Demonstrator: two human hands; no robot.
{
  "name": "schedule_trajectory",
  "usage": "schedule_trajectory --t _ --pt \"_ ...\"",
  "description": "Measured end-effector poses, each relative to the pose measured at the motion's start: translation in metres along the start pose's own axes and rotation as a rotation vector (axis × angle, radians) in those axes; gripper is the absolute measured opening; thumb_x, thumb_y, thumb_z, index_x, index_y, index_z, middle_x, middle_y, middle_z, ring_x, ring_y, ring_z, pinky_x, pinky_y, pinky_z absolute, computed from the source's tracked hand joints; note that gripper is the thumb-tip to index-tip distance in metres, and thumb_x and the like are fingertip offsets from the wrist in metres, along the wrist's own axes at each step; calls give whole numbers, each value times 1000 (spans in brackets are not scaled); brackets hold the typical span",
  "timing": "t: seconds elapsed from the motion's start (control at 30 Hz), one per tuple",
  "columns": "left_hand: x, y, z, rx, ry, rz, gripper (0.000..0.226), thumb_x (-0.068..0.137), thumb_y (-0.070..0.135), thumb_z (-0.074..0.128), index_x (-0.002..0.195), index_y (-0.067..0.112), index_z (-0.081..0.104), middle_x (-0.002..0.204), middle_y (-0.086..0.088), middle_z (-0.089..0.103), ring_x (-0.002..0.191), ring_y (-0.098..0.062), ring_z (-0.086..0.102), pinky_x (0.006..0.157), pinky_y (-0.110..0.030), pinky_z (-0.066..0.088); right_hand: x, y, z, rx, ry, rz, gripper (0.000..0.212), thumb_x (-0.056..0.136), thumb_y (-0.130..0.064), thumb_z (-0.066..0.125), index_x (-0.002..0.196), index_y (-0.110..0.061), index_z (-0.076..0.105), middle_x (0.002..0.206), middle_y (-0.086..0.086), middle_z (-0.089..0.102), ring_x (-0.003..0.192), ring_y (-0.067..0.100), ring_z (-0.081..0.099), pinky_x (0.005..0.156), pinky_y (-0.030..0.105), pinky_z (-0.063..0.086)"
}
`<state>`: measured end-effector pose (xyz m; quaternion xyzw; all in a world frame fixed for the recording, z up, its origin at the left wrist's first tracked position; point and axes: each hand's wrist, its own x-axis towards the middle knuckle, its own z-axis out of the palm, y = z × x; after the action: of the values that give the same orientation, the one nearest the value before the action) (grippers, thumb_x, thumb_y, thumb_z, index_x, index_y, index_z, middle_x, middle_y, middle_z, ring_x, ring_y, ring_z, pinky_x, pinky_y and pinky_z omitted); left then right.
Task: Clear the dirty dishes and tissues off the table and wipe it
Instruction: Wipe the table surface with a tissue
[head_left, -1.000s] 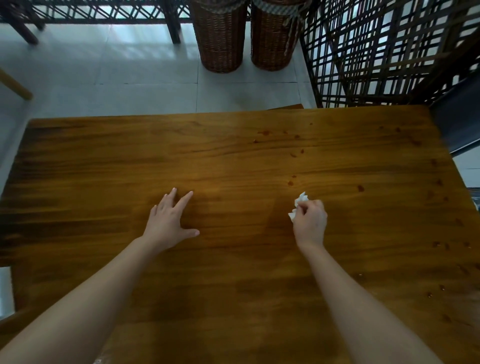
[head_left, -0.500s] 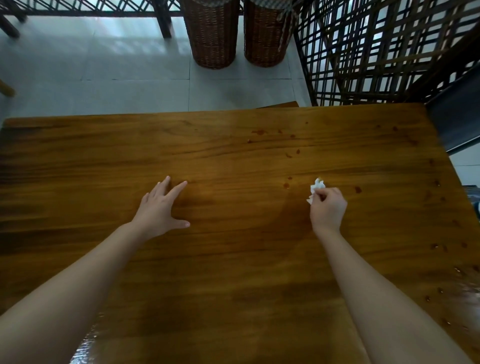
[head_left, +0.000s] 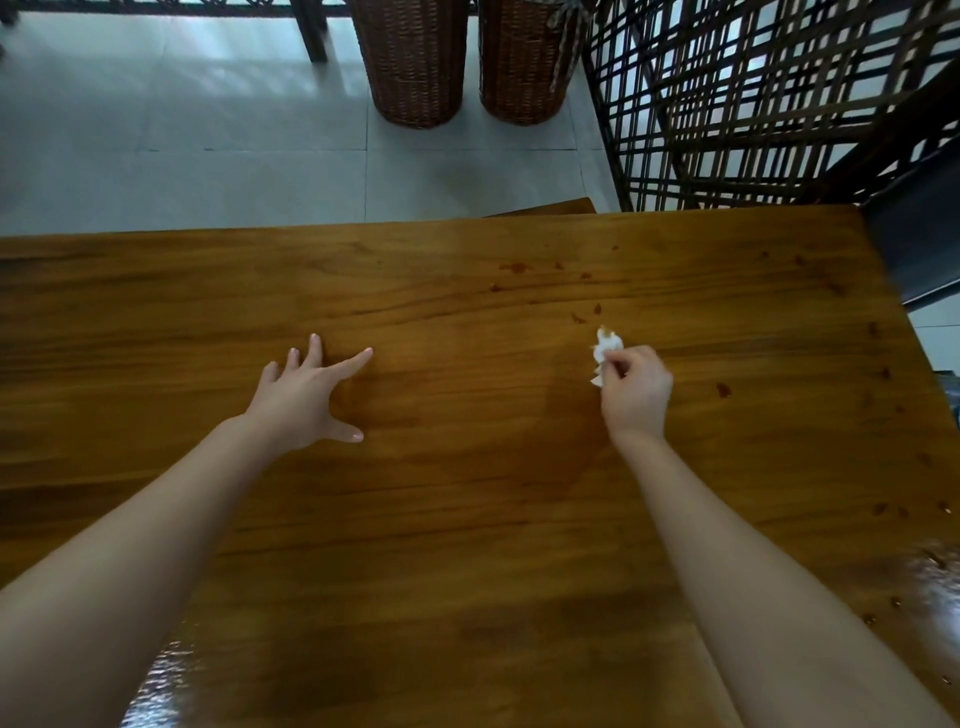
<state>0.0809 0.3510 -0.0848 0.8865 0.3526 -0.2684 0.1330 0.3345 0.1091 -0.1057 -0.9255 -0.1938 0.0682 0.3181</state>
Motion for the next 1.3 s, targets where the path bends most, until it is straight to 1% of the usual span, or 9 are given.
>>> schedule_trajectory --t 0.13,0.3,0.47,0.67,0.77,0.9,1.13,1.23,1.3 --pt "4 3 -2 24 -27 -20 111 68 57 77 149 50 1 160 -19 -7 146 -43 4 116 -57 11 -5 -10 8 22 48 28 17 92 -5 57 103 -1 69 102 8 64 84 6 53 63 3 38" --pt "2 10 -10 9 -58 -39 111 70 48 80 150 47 3 159 -21 -7 146 -44 4 116 -56 12 -48 -41 39 86 -80 -91 18 93 -7 56 106 -5 69 103 0 60 86 4 53 72 10 45" --pt "-2 15 -18 21 -104 -58 111 72 49 79 150 45 0 159 -22 -8 146 -44 4 116 -57 13 -55 -53 50 79 -114 -70 18 93 -7 57 105 -7 70 95 -10 53 82 1 49 62 3 39" --pt "-8 45 -11 -8 -57 10 111 74 54 74 148 49 -8 159 -22 -9 145 -45 0 115 -59 9 -45 -46 41 51 -173 -172 17 92 -6 57 103 -5 70 97 -2 59 83 4 52 65 5 39" --pt "-1 61 -11 50 -45 39 113 72 60 73 147 51 -12 159 -23 -10 144 -48 0 113 -62 6 -16 -28 17 33 -88 -65 16 91 -6 58 103 -3 69 102 6 63 86 12 57 71 9 39" --pt "10 68 -15 119 -71 73 112 70 66 70 146 51 -11 158 -25 -7 143 -51 7 111 -66 7 41 13 -22 -72 77 149 20 89 -4 60 106 2 68 111 18 64 101 29 61 84 28 46" --pt "16 73 -14 140 -105 67 114 68 58 76 148 48 -5 158 -27 -4 142 -51 10 112 -64 10 60 -4 3 18 199 305 21 92 -4 56 107 0 68 117 14 61 104 26 61 81 23 47" --pt "20 74 -12 136 -123 47 116 68 57 77 148 49 -6 158 -26 -6 143 -50 9 113 -63 11 60 -33 28 46 106 161 20 90 -5 56 105 -2 69 112 13 62 100 26 60 85 27 44" --pt "21 75 -10 133 -123 35 116 67 57 78 147 50 -6 158 -25 -6 143 -49 9 113 -63 12 45 -58 52 67 22 11 19 91 -4 56 104 -4 70 107 9 62 95 19 59 79 19 43"
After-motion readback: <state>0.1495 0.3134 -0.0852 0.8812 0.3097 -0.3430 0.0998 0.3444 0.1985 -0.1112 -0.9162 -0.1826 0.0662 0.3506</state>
